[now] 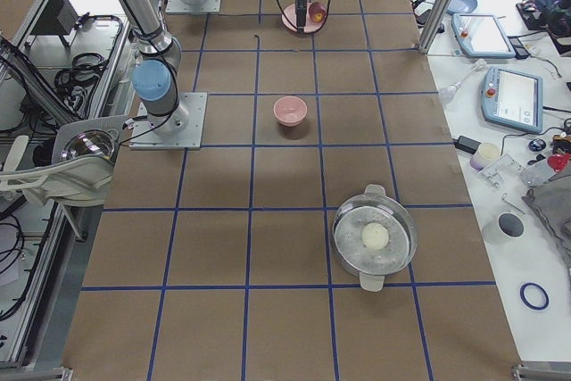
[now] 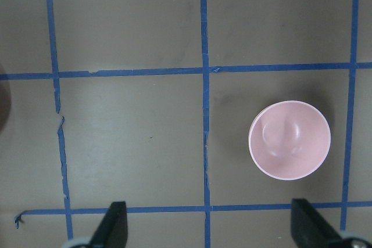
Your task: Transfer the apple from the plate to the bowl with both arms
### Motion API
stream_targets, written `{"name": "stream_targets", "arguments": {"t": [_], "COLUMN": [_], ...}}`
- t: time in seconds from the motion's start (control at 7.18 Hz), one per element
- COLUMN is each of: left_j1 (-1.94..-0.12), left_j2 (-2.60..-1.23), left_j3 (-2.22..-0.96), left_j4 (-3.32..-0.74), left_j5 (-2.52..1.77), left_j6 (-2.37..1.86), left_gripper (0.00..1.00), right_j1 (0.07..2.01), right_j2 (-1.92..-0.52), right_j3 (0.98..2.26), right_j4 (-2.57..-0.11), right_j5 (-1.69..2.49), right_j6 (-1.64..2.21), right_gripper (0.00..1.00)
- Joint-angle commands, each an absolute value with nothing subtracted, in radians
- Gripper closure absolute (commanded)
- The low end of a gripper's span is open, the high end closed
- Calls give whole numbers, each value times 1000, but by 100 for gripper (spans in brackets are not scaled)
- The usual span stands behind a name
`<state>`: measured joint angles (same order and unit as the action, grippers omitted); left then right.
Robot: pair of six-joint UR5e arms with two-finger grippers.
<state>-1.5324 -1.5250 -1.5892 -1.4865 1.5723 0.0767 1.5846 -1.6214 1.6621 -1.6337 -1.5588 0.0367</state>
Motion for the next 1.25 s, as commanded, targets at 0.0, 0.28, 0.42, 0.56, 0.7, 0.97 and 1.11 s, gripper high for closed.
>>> {"name": "stream_targets", "arguments": {"t": [0.0,0.28,0.42,0.56,0.7,0.97,1.11], "left_j1": [-1532,-1532,-1532,-1532,-1532,-1532,-1532], "left_j2": [-1526,-1526,-1526,-1526,-1526,-1526,-1528], "left_j3": [-1589,-1589,-1589,-1589,-1589,-1589,-1589], "left_j4": [-1486,-1486,-1486,-1486,-1486,-1486,-1486], "left_j5": [1572,1572,1572,1572,1572,1572,1572], "left_j6": [77,77,77,77,77,77,77], "left_gripper": [0,0,0,0,0,0,0], "right_j1": [1585,1585,1585,1585,1585,1585,1585], "right_j2": [-1621,-1620,-1620,-1620,-1620,-1621,-1618], "right_j3": [1663,1664,1664,1664,1664,1664,1664], "right_j4": [-1634,-1634,-1634,-1634,-1634,-1634,-1635], "right_j5": [-1560,-1586,-1591,-1591,-1591,-1591,-1594], "right_j6": [40,38,38,38,38,38,38], "right_gripper": [0,0,0,0,0,0,0]}}
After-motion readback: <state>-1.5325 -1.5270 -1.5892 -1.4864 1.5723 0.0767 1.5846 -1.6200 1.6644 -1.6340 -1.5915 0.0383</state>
